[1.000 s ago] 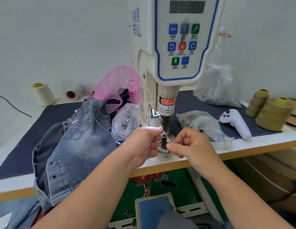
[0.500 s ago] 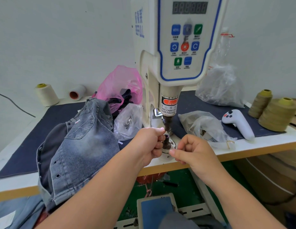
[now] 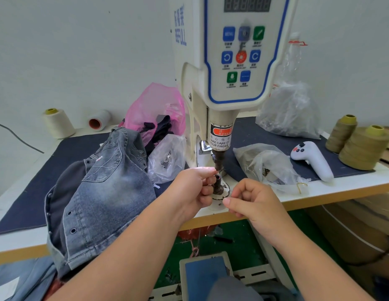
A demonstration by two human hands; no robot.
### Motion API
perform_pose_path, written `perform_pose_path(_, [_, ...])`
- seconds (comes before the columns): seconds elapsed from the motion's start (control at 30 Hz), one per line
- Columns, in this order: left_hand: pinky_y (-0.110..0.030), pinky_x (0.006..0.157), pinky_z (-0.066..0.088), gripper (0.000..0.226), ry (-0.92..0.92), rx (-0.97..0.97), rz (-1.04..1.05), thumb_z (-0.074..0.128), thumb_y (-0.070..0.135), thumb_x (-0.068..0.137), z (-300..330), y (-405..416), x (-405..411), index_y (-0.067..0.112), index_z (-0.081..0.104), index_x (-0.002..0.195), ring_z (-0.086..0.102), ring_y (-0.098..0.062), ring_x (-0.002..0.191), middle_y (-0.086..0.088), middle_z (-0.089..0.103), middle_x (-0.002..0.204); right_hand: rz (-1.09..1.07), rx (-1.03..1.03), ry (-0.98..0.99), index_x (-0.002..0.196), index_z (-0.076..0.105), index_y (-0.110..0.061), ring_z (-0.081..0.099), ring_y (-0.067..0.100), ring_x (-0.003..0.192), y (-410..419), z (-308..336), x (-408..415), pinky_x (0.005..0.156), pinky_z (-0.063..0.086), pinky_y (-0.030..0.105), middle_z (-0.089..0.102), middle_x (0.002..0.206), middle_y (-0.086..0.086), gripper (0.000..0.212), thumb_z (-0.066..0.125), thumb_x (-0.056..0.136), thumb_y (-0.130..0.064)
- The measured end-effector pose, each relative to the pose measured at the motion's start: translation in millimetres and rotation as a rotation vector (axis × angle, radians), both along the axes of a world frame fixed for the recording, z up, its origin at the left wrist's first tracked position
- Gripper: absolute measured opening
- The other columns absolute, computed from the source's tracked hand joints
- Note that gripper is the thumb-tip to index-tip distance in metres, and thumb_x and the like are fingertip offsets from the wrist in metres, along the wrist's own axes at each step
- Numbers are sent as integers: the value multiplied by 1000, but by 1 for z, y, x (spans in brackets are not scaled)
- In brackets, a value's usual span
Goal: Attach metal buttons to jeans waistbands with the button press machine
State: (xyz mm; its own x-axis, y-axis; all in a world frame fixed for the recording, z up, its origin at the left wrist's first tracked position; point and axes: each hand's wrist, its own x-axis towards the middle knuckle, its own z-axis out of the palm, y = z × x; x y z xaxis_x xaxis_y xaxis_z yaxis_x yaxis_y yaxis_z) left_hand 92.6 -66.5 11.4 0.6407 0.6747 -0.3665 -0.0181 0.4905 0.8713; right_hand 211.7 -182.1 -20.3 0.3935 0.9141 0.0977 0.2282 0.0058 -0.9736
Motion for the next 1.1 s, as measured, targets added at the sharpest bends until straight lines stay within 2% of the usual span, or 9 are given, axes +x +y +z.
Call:
perform_pose_path(0.23, [-18,39,22,10,-91,-161,-61,56,10,93,0,3,-6,13,55,84,27,-8,45,5,39,58,27,21,33,74,63,-17,62,13,60,-4,-3,-1,59,49,22,68,64,6,18,76,84,-8])
perform_pose_path(0.33, [-18,40,20,4,-149,-205,-75,58,9,87,-1,3,-7,12,56,87,27,-7,45,5,38,59,41,29,39,73,64,-18,60,12,58,-4,-4,-4,57,49,19,67,63,6,20,76,84,-6])
perform_pose_path(0.47, [-18,39,21,22,-184,-184,-68,64,11,71,-1,1,-8,12,57,91,27,-7,45,5,38,59,33,23,40,71,63,-18,59,14,59,-4,-5,-6,59,49,23,67,62,5,21,75,83,-6])
perform_pose_path(0.57, [-17,38,21,20,-200,-217,-68,63,10,74,0,0,-10,10,59,94,28,-7,44,5,37,60,29,13,37,71,63,-17,59,14,59,-5,-6,-8,59,49,23,67,62,5,21,75,84,-6])
perform_pose_path(0.73, [-16,37,20,10,-197,-388,-76,48,10,95,4,4,-15,9,57,100,28,-6,41,6,36,61,35,2,36,74,63,-14,59,15,60,-3,-5,-13,59,49,24,67,62,4,18,74,84,-5])
perform_pose_path(0.87, [-17,37,21,5,-112,-263,-70,58,10,92,10,-1,-19,11,59,97,26,-6,43,5,38,60,53,13,39,71,64,-22,60,14,60,-2,0,-19,60,49,24,67,63,4,18,76,81,-14])
perform_pose_path(0.97, [-18,38,22,13,-108,-264,-103,62,11,91,13,-5,-19,13,51,94,26,-7,45,5,39,60,78,22,59,67,65,-27,59,13,59,0,4,-25,59,49,22,66,62,4,10,72,73,-23])
perform_pose_path(1.03, [-18,38,22,17,-104,-258,-94,62,11,90,15,-5,-20,12,52,103,26,-7,45,5,40,60,84,36,63,67,64,-24,59,12,58,1,4,-26,58,48,20,66,62,5,16,74,78,-17])
perform_pose_path(1.1, [-18,39,23,19,-34,-136,-72,61,12,91,16,-2,-22,9,61,110,28,-7,45,5,44,59,82,31,49,71,64,-19,59,11,58,1,3,-26,58,49,19,67,62,5,21,74,84,-7])
